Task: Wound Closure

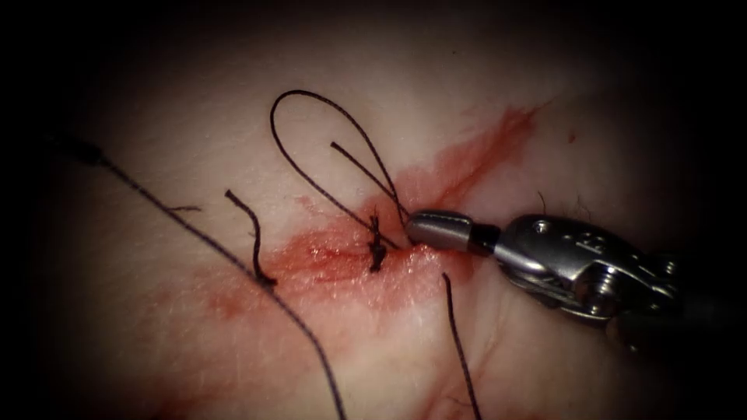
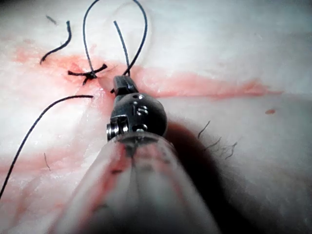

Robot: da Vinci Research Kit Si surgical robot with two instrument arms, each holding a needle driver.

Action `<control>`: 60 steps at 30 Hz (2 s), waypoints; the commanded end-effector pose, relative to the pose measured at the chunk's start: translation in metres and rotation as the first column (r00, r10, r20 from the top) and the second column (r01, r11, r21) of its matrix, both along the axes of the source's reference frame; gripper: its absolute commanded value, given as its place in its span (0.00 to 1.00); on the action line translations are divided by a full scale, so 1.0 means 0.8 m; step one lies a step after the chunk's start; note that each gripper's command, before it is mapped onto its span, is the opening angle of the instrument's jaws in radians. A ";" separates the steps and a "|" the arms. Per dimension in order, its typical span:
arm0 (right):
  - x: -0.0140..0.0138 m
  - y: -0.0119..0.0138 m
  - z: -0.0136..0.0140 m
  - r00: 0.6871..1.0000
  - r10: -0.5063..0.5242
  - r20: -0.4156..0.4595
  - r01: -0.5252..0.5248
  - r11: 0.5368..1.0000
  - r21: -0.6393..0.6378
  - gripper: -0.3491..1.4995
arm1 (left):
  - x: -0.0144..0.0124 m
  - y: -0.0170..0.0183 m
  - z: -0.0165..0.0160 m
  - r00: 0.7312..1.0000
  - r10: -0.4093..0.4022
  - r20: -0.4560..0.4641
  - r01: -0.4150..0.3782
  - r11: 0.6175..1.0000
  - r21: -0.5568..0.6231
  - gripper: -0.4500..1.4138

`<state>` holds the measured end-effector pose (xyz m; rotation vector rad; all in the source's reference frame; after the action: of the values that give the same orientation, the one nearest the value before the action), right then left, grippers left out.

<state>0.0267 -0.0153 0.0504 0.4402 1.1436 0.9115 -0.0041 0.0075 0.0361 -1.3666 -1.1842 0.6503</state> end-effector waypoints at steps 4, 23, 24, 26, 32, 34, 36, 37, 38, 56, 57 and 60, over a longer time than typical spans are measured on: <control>0.0019 0.0000 0.0000 1.000 -0.030 -0.005 0.030 0.999 0.009 0.00 | -0.0009 0.0001 0.0005 1.000 -0.002 0.000 0.002 1.000 -0.001 0.00; 0.0066 -0.0012 0.0017 0.994 -0.035 0.108 0.035 0.999 0.007 0.00 | -0.0013 0.0001 -0.0007 1.000 0.004 0.007 -0.004 1.000 0.008 0.00; 0.0066 -0.0009 0.0021 0.992 -0.015 0.124 0.015 1.000 -0.001 0.00 | -0.0013 0.0001 -0.0008 1.000 0.005 0.008 -0.005 1.000 0.008 0.00; 0.0064 0.0000 0.0029 0.985 0.050 0.165 -0.047 0.999 -0.022 0.00 | -0.0013 0.0001 -0.0009 1.000 0.005 0.009 -0.005 1.000 0.009 0.00; 0.0048 0.0030 0.0048 0.953 0.182 0.244 -0.172 0.983 -0.063 0.00 | -0.0014 0.0001 -0.0015 1.000 0.008 0.012 -0.008 1.000 0.013 0.00; 0.0043 0.0036 0.0052 0.942 0.207 0.264 -0.194 0.978 -0.074 0.00 | -0.0014 0.0001 -0.0016 1.000 0.008 0.012 -0.009 1.000 0.014 0.00; 0.0041 0.0039 0.0053 0.933 0.226 0.279 -0.212 0.974 -0.079 0.00 | -0.0015 0.0001 -0.0017 1.000 0.009 0.013 -0.009 1.000 0.015 0.00; 0.0041 0.0040 0.0053 0.928 0.234 0.289 -0.219 0.972 -0.084 0.00 | -0.0016 0.0001 -0.0017 1.000 0.009 0.013 -0.009 1.000 0.015 0.00; 0.0041 0.0040 0.0052 0.922 0.245 0.301 -0.230 0.969 -0.084 0.00 | -0.0016 0.0001 -0.0017 1.000 0.009 0.013 -0.009 1.000 0.015 0.00; 0.0007 0.0068 0.0006 0.974 0.220 0.046 -0.207 0.960 -0.191 0.00 | -0.0020 0.0000 -0.0022 1.000 0.007 0.003 -0.007 1.000 -0.026 0.00; 0.0001 0.0076 -0.0009 0.980 0.200 -0.021 -0.200 0.959 -0.199 0.05 | -0.0020 0.0000 -0.0022 1.000 0.005 -0.001 -0.005 0.999 -0.037 0.00; -0.0027 0.0107 -0.0078 0.958 0.153 -0.243 -0.200 0.963 -0.181 0.51 | -0.0020 -0.0002 -0.0019 1.000 0.009 -0.027 -0.011 0.998 -0.068 0.00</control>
<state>0.0234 -0.0072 0.0443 0.2885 1.5019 0.9009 -0.0052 0.0071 0.0342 -1.3962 -1.1567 0.7332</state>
